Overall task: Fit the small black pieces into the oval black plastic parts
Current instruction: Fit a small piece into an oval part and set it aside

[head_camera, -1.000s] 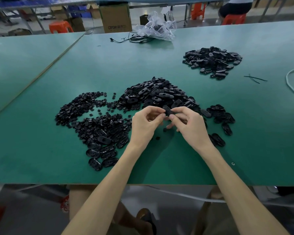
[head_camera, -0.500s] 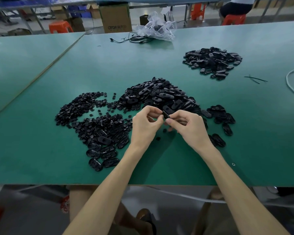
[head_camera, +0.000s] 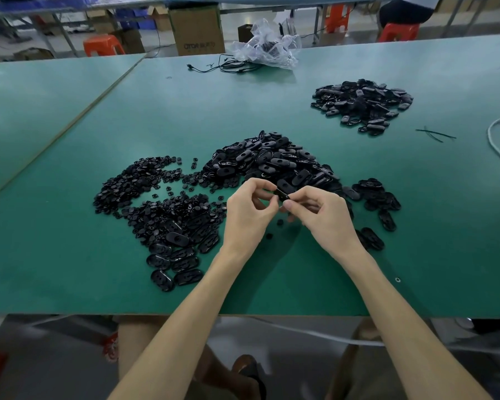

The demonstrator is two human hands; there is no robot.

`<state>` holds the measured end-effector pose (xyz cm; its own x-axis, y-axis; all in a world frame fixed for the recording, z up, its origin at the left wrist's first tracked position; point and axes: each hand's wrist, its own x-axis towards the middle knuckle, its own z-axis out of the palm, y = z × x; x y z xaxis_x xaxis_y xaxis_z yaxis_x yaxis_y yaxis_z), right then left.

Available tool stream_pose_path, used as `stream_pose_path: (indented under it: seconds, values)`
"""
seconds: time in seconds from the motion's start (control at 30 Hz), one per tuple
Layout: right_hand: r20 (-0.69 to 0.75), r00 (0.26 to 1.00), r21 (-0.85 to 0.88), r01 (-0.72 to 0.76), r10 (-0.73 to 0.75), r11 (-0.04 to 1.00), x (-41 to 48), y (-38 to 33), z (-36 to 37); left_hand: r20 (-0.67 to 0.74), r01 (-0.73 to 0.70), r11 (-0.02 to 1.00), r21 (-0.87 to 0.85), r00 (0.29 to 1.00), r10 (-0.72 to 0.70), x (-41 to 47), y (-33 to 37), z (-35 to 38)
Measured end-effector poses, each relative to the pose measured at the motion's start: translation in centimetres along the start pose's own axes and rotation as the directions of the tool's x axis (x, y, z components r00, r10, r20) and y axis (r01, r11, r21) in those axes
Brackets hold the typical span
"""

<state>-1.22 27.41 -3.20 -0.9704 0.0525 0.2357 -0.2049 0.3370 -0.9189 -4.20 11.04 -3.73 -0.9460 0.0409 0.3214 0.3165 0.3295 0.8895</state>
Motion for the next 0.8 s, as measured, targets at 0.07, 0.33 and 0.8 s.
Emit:
stream_pose_path:
  seconds: [0.07,0.33,0.8]
  values:
    - [0.006,1.0,-0.006,-0.002,0.002,1.0,-0.04,0.01,0.0,-0.009,0.016,1.0,0.006,1.0,-0.016,0.05,-0.12,0.03]
    - [0.003,1.0,-0.026,0.005,-0.005,1.0,-0.13,-0.05,-0.09,0.008,-0.004,1.0,0.03,1.0,0.004,0.01,-0.15,0.04]
    - [0.016,1.0,-0.054,0.018,-0.017,0.998,0.0,0.15,-0.02,0.059,0.02,1.0,-0.009,0.998,-0.019,0.07,0.5,-0.33]
